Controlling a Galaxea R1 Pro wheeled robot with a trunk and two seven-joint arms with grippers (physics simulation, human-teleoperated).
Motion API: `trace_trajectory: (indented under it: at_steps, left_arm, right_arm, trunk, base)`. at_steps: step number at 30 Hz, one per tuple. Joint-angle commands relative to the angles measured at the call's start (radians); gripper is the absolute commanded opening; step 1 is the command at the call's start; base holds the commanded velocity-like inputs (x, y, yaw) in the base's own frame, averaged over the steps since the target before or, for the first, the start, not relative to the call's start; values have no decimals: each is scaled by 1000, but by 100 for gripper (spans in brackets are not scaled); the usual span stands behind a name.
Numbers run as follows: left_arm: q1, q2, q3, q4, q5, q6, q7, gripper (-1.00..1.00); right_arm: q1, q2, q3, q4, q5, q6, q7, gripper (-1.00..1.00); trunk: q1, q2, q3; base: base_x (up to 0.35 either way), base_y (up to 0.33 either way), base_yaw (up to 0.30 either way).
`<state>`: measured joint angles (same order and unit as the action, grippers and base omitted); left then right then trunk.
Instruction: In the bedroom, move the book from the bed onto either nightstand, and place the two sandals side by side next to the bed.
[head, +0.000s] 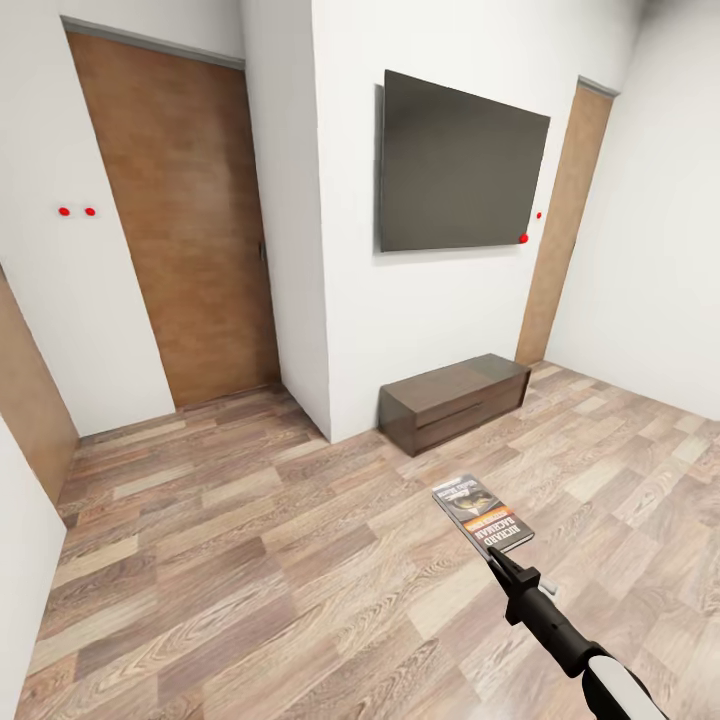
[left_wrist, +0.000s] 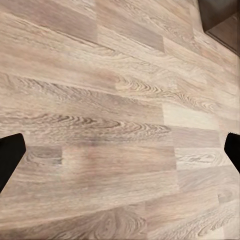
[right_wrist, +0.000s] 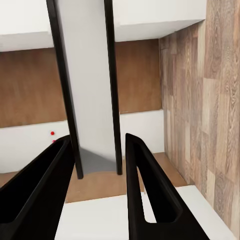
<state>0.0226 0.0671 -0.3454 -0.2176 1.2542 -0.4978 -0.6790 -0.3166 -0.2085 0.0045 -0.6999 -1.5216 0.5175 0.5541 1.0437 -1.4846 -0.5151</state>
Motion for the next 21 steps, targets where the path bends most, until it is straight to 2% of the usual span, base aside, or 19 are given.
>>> trace_trajectory:
  at_steps: [1, 21]
  left_arm:
    - [0, 1, -9, -2, 10, -4, -1, 100]
    - [0, 3, -8, -2, 10, -4, -1, 100]
  right_arm:
    - [-1, 0, 0, 0, -12, 9, 0, -100]
    - [-1, 0, -1, 1, -12, 9, 0, -100]
  trunk:
    - [0, 0, -1]
    - [0, 0, -1]
  base:
    - [231, 0, -280]
    - [230, 0, -280]
